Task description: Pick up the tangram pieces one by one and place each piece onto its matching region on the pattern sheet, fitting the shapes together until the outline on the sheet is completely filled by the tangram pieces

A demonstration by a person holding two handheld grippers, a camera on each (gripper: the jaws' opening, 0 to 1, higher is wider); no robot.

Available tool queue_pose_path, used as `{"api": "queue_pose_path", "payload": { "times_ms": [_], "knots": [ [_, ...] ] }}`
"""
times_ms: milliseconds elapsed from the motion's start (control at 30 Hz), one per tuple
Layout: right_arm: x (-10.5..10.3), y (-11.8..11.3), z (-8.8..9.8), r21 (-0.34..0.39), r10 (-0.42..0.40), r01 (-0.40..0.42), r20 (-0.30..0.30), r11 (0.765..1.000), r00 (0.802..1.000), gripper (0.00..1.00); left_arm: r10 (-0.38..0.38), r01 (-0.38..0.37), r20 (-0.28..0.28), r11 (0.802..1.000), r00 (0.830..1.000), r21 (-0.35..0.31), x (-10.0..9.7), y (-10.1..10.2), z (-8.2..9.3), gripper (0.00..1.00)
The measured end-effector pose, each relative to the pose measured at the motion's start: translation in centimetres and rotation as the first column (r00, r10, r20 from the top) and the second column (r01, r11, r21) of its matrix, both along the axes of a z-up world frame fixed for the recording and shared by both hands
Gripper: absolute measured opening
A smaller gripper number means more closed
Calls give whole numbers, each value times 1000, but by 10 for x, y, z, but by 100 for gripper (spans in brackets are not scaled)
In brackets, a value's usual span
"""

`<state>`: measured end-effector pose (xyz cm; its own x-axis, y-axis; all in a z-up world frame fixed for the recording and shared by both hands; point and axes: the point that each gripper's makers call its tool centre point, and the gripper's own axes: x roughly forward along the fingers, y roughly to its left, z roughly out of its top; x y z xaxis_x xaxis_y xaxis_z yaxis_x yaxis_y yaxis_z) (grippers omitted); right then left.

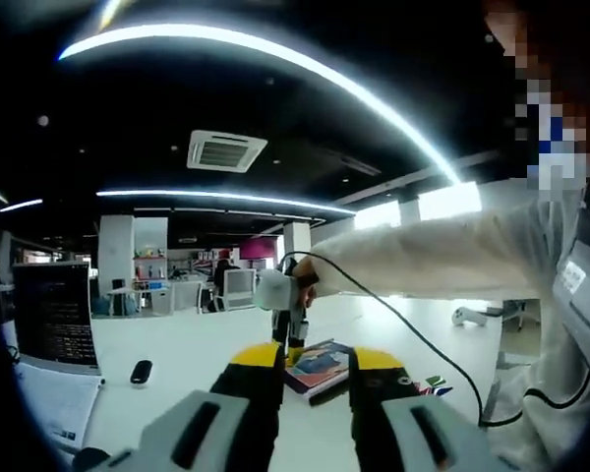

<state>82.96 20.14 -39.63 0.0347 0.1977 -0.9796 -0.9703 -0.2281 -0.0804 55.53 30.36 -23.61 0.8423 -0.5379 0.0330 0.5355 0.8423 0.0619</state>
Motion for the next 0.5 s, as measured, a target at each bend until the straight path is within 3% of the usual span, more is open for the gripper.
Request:
{"api": "queue_pose_path", "payload": {
  "times_ms": [167,300,367,433,500],
  "knots": [
    [0,-1,-1,-41,13,-12,25,999,1000,30,-6,6,-27,1000,1000,12,1,-5,-8,28],
    [-1,-1,4,-32,20,-19,49,999,999,32,1,0,-36,1000,999,19,-1,-5,-11,28],
    [-1,5,14,22,10,-12,72,1000,997,34,-11,11,-45,1000,999,11,-3,-7,-15,28],
    [-7,9,36,94,-27,19,84,995,996,36,-24,25,-68,1000,997,18,-4,-10,-23,28],
    [-16,0,63,81,-9,1,97,997,995,36,-28,30,-77,999,997,26,-5,-11,-26,28]
  ]
}}
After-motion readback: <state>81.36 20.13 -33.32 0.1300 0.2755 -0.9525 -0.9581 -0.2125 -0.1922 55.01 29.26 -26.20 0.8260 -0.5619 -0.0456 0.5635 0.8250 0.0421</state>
